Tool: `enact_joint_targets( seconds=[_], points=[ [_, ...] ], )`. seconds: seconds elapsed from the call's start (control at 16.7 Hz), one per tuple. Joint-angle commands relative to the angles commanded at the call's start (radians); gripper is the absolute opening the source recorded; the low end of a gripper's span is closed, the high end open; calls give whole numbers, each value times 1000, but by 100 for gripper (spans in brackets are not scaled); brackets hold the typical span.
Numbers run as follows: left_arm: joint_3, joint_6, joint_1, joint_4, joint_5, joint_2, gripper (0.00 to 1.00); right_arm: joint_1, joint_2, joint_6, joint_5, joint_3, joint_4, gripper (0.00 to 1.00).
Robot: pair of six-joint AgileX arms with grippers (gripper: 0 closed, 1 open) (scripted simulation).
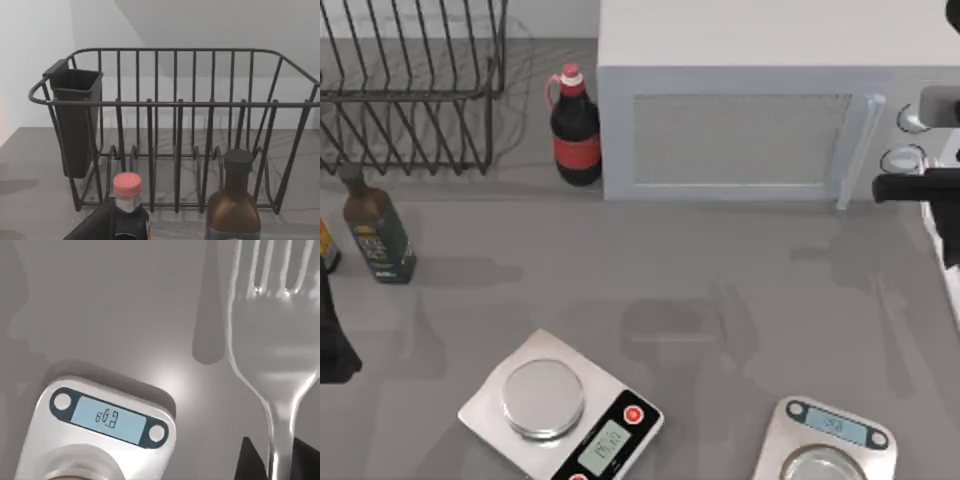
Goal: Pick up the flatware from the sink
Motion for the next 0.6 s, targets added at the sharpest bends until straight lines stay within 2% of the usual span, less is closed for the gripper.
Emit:
enact_joint_targets(
  seconds=[0.24,0.6],
  points=[
    [0,0,0,0,0,0,100,99,-77,83,12,-93,-2,0],
    [0,0,0,0,0,0,100,95,-71,83,10,-106,15,0]
  ],
)
